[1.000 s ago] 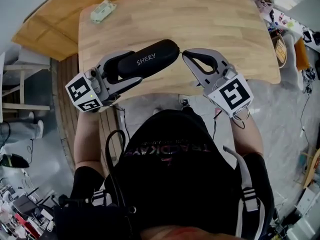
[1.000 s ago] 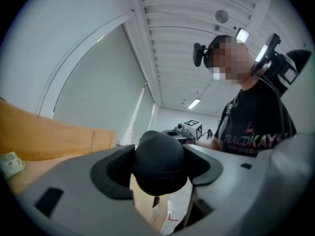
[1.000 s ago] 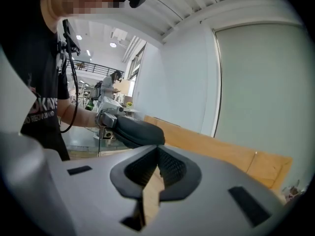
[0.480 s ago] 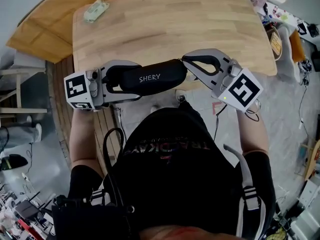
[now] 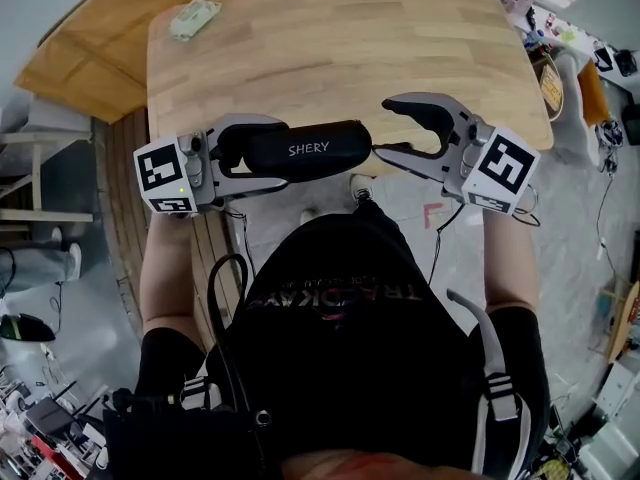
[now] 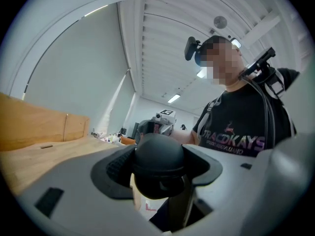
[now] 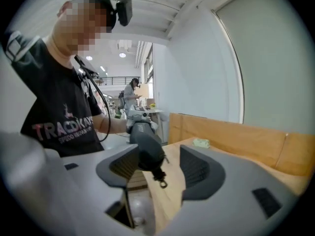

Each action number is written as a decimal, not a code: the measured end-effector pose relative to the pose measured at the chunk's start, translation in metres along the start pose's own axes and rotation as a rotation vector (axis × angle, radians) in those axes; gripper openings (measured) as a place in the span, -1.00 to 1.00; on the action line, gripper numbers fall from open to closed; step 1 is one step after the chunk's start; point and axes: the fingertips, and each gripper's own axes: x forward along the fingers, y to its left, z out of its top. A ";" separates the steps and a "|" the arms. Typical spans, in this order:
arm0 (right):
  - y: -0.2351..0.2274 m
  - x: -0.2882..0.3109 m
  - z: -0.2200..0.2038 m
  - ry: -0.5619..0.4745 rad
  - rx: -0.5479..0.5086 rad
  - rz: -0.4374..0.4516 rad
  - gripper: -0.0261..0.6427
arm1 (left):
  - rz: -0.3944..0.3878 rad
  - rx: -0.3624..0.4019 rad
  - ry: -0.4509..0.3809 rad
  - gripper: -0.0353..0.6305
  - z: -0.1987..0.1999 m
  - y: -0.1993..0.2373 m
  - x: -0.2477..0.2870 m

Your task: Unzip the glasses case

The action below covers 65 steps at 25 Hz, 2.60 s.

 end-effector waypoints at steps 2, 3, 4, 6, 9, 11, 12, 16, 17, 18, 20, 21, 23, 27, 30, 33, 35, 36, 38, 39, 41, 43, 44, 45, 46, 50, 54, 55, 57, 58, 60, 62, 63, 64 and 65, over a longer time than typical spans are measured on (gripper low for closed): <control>0.011 0.002 0.001 0.006 0.020 0.061 -0.03 | 0.016 0.006 0.006 0.01 0.000 0.002 0.001; 0.015 0.006 0.001 0.021 0.005 0.074 0.04 | 0.014 0.006 0.000 0.01 0.001 0.002 0.002; 0.019 0.011 -0.001 0.041 -0.017 0.079 0.06 | 0.010 0.006 -0.008 0.01 0.002 0.001 0.004; 0.024 0.021 -0.006 0.077 -0.064 0.090 0.10 | 0.001 0.007 -0.017 0.01 0.003 -0.002 0.007; 0.028 0.027 -0.012 0.129 -0.153 0.122 0.12 | -0.008 0.007 -0.013 0.01 0.002 -0.004 0.014; 0.031 0.030 -0.015 0.159 -0.175 0.129 0.13 | -0.012 0.004 -0.009 0.01 0.000 -0.005 0.016; 0.033 0.032 -0.017 0.174 -0.178 0.132 0.14 | -0.014 0.001 -0.008 0.01 -0.001 -0.006 0.017; 0.046 0.047 -0.021 0.165 -0.154 0.152 0.14 | -0.035 -0.012 -0.003 0.01 -0.006 -0.012 0.022; 0.048 0.050 -0.021 0.152 -0.148 0.154 0.14 | -0.040 -0.013 -0.002 0.01 -0.007 -0.013 0.025; 0.050 0.051 -0.023 0.149 -0.146 0.154 0.13 | -0.044 -0.014 0.000 0.01 -0.008 -0.013 0.027; 0.051 0.051 -0.028 0.157 -0.142 0.156 0.13 | -0.052 -0.016 0.002 0.01 -0.008 -0.013 0.030; 0.052 0.051 -0.030 0.163 -0.141 0.159 0.13 | -0.056 -0.018 0.004 0.01 -0.009 -0.014 0.031; 0.054 0.050 -0.034 0.170 -0.153 0.157 0.11 | -0.063 -0.023 0.008 0.01 -0.011 -0.015 0.033; 0.059 0.044 -0.040 0.176 -0.164 0.156 0.00 | -0.074 -0.027 0.010 0.03 -0.016 -0.018 0.038; 0.061 0.038 -0.047 0.202 -0.153 0.176 -0.02 | -0.081 -0.019 0.030 0.05 -0.023 -0.021 0.041; 0.058 0.027 -0.057 0.237 -0.157 0.186 -0.03 | -0.051 -0.041 0.010 0.05 -0.027 -0.016 0.032; 0.048 0.015 -0.064 0.242 -0.156 0.168 -0.03 | -0.002 -0.065 -0.014 0.04 -0.028 -0.007 0.019; 0.040 0.009 -0.066 0.221 -0.131 0.142 -0.03 | 0.023 -0.074 -0.019 0.04 -0.029 -0.003 0.013; 0.018 -0.001 -0.072 0.173 -0.038 0.057 -0.03 | 0.090 -0.081 -0.012 -0.07 -0.033 0.006 0.004; 0.005 -0.005 -0.077 0.157 0.010 0.012 -0.03 | 0.142 -0.082 0.000 -0.23 -0.038 0.014 0.002; -0.020 -0.012 -0.090 0.137 0.080 -0.057 -0.03 | 0.272 -0.096 0.039 -0.74 -0.053 0.033 0.000; -0.043 -0.016 -0.104 0.127 0.134 -0.110 -0.03 | 0.364 -0.129 0.081 -0.86 -0.071 0.048 0.002; -0.053 -0.017 -0.111 0.127 0.155 -0.133 -0.03 | 0.384 -0.144 0.094 -0.86 -0.079 0.052 0.006; -0.062 -0.016 -0.118 0.131 0.170 -0.153 -0.03 | 0.394 -0.156 0.101 -0.86 -0.085 0.054 0.010; -0.071 -0.015 -0.125 0.138 0.181 -0.167 -0.03 | 0.403 -0.165 0.104 -0.86 -0.091 0.055 0.014; -0.105 -0.009 -0.151 0.175 0.205 -0.189 -0.03 | 0.444 -0.190 0.107 -0.86 -0.106 0.059 0.034; -0.141 0.000 -0.174 0.234 0.182 -0.164 -0.03 | 0.489 -0.211 0.104 -0.86 -0.112 0.066 0.055; -0.150 0.003 -0.179 0.250 0.174 -0.151 -0.03 | 0.501 -0.211 0.112 -0.86 -0.113 0.069 0.060; -0.170 0.010 -0.189 0.278 0.161 -0.123 -0.03 | 0.527 -0.212 0.135 -0.86 -0.114 0.075 0.069; -0.181 0.014 -0.193 0.289 0.156 -0.110 -0.03 | 0.539 -0.214 0.143 -0.86 -0.115 0.079 0.074; -0.208 0.024 -0.202 0.314 0.144 -0.089 -0.03 | 0.561 -0.226 0.147 -0.86 -0.114 0.087 0.082; -0.236 0.036 -0.214 0.342 0.131 -0.070 -0.03 | 0.581 -0.241 0.138 -0.86 -0.117 0.095 0.089; -0.248 0.045 -0.222 0.356 0.125 -0.056 -0.03 | 0.600 -0.258 0.135 -0.86 -0.121 0.098 0.090; -0.258 0.057 -0.229 0.368 0.120 -0.036 -0.03 | 0.626 -0.281 0.133 -0.86 -0.126 0.099 0.088; -0.267 0.069 -0.235 0.377 0.116 -0.013 -0.03 | 0.657 -0.306 0.134 -0.86 -0.131 0.099 0.086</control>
